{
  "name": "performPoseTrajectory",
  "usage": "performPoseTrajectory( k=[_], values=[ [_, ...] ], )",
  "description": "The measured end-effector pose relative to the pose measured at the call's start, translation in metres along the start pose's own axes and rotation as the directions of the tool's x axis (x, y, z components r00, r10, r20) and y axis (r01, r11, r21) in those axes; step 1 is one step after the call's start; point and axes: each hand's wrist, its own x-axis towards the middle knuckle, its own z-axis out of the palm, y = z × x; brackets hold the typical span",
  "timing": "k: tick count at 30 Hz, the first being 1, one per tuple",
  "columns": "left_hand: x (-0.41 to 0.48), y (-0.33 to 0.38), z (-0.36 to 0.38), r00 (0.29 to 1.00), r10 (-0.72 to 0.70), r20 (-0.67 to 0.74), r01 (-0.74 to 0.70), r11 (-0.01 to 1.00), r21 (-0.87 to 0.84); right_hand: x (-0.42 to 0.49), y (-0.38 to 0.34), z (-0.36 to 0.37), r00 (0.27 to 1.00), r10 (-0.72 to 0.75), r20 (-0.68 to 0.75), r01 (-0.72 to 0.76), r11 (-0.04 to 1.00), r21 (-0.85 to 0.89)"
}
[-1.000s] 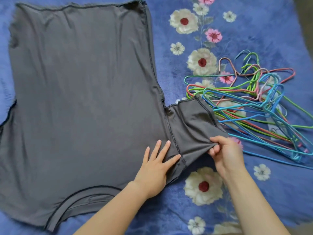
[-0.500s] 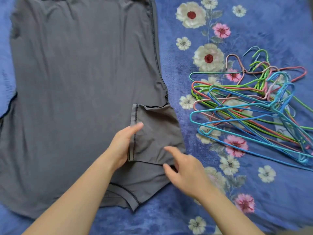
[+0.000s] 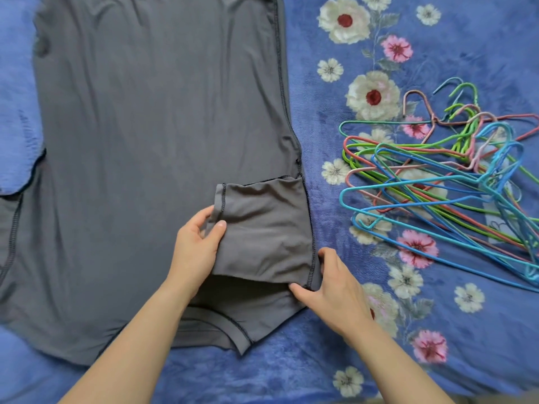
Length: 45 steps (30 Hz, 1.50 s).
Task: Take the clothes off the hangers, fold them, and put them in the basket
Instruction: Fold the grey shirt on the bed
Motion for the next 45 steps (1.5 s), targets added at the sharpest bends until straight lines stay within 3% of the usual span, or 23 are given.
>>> performPoseTrajectory(
  k=[3, 6, 8, 11, 15, 18, 20, 22, 25, 28, 30, 32, 35, 37, 38, 41, 45],
  values=[
    [-0.001, -0.003, -0.011, 0.999, -0.022, 0.028, 0.018, 0.991, 0.13, -0.002, -0.005, 0.002, 0.995, -0.011, -0.103, 0.008, 0.999, -0.031],
    [-0.011, -0.01, -0.014, 0.98, -0.117, 0.161, 0.097, 0.987, 0.125, -0.002, -0.016, 0.004, 0.937, -0.226, -0.268, 0.179, 0.966, -0.188],
    [-0.015, -0.013, -0.017, 0.98, -0.117, 0.16, 0.09, 0.982, 0.165, 0.004, -0.029, 0.01, 0.907, -0.363, -0.214, 0.301, 0.914, -0.271],
    [-0.02, -0.019, -0.023, 0.986, -0.116, 0.12, 0.101, 0.987, 0.126, 0.025, -0.058, 0.017, 0.877, -0.456, -0.153, 0.393, 0.863, -0.317],
    [-0.025, -0.024, -0.029, 0.985, -0.143, 0.095, 0.138, 0.989, 0.051, 0.081, -0.123, 0.006, 0.914, -0.346, -0.211, 0.304, 0.93, -0.208],
    [-0.022, -0.025, -0.03, 0.982, -0.146, 0.123, 0.138, 0.988, 0.074, 0.118, -0.156, -0.003, 0.979, -0.198, -0.057, 0.186, 0.968, -0.17],
    [-0.021, -0.026, -0.033, 0.982, -0.128, 0.139, 0.11, 0.985, 0.131, 0.13, -0.169, -0.008, 0.971, -0.235, -0.037, 0.218, 0.941, -0.257],
    [-0.023, -0.028, -0.038, 0.984, -0.123, 0.129, 0.095, 0.974, 0.207, 0.136, -0.177, -0.012, 0.948, -0.288, -0.137, 0.247, 0.935, -0.253],
    [-0.031, -0.032, -0.045, 0.987, -0.104, 0.126, 0.075, 0.973, 0.217, 0.134, -0.183, -0.009, 0.955, -0.233, -0.185, 0.19, 0.956, -0.224],
    [-0.038, -0.036, -0.062, 0.987, -0.091, 0.131, 0.061, 0.973, 0.222, 0.114, -0.183, 0.012, 0.947, -0.247, -0.204, 0.178, 0.935, -0.307],
    [-0.043, -0.038, -0.087, 0.999, -0.042, -0.017, 0.044, 0.985, 0.165, 0.098, -0.19, 0.031, 0.919, -0.326, -0.223, 0.233, 0.903, -0.362],
    [-0.047, -0.043, -0.131, 0.946, 0.019, -0.325, 0.001, 0.998, 0.063, 0.083, -0.208, 0.055, 0.894, -0.415, -0.171, 0.325, 0.861, -0.392],
    [-0.046, -0.06, -0.208, 0.7, 0.004, -0.714, 0.034, 0.999, 0.039, 0.066, -0.248, 0.088, 0.841, -0.539, -0.037, 0.481, 0.778, -0.403],
    [-0.039, -0.078, -0.257, 0.562, -0.139, -0.815, 0.138, 0.988, -0.073, 0.058, -0.283, 0.11, 0.796, -0.604, 0.043, 0.573, 0.73, -0.373],
    [-0.033, -0.084, -0.276, 0.541, -0.255, -0.802, 0.157, 0.967, -0.201, 0.055, -0.299, 0.119, 0.776, -0.625, 0.08, 0.609, 0.71, -0.354],
    [-0.015, -0.081, -0.311, 0.637, -0.501, -0.587, 0.116, 0.814, -0.569, 0.047, -0.337, 0.146, 0.735, -0.645, 0.207, 0.674, 0.665, -0.321],
    [0.007, -0.063, -0.332, 0.816, -0.452, -0.362, 0.075, 0.702, -0.708, 0.047, -0.356, 0.165, 0.73, -0.611, 0.305, 0.681, 0.613, -0.4]
  ],
)
